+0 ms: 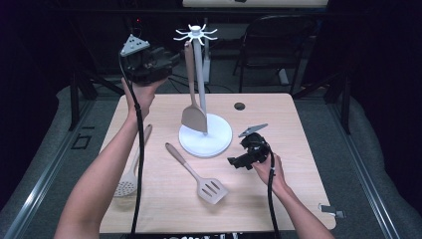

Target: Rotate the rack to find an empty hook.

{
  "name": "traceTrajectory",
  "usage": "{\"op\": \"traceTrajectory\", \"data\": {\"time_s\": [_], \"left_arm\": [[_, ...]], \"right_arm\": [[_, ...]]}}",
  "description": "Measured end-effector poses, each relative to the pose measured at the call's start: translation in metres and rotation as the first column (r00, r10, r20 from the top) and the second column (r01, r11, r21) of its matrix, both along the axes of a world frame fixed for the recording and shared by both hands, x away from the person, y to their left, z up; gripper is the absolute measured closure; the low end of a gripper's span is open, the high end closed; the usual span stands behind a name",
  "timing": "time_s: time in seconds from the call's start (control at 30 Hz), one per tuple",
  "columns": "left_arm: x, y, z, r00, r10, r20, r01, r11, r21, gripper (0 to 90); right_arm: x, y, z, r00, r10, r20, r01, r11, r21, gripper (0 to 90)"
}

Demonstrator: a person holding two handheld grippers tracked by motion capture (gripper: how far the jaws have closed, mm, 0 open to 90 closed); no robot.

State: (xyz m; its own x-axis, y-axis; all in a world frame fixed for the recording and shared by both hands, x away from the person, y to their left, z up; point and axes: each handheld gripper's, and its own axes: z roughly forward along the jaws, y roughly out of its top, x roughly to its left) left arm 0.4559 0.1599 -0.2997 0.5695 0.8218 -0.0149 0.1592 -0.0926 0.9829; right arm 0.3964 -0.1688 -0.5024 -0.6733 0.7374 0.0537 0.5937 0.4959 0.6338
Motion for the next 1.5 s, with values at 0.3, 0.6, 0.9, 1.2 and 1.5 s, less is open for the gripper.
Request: {"op": "traceTrajectory", "data": {"time_s": [0.3, 0.6, 0.9, 1.2, 1.5], "left_arm": [[-0.003, 0.018, -0.036, 0.9971, 0.032, -0.069, -0.029, 0.9989, 0.037, 23.0], [-0.012, 0.033, -0.077, 0.9881, 0.054, -0.144, -0.044, 0.9966, 0.070, 16.9], [-0.027, 0.046, -0.110, 0.9801, 0.075, -0.184, -0.060, 0.9944, 0.087, 15.9], [-0.038, 0.051, -0.142, 0.9677, 0.085, -0.238, -0.058, 0.9913, 0.118, 15.0], [-0.045, 0.056, -0.168, 0.9518, 0.094, -0.292, -0.061, 0.9907, 0.122, 14.2]], "right_arm": [[0.000, 0.001, 0.000, 1.0000, 0.005, -0.006, -0.005, 1.0000, -0.007, 5.3], [0.000, 0.003, -0.003, 0.9999, 0.015, -0.007, -0.015, 0.9999, -0.008, 5.4], [0.000, 0.005, -0.004, 0.9997, 0.023, -0.008, -0.023, 0.9996, -0.017, 5.5], [-0.001, 0.007, -0.006, 0.9992, 0.035, -0.018, -0.035, 0.9991, -0.025, 5.6], [-0.001, 0.008, -0.008, 0.9991, 0.038, -0.022, -0.038, 0.9989, -0.027, 5.8]]}}
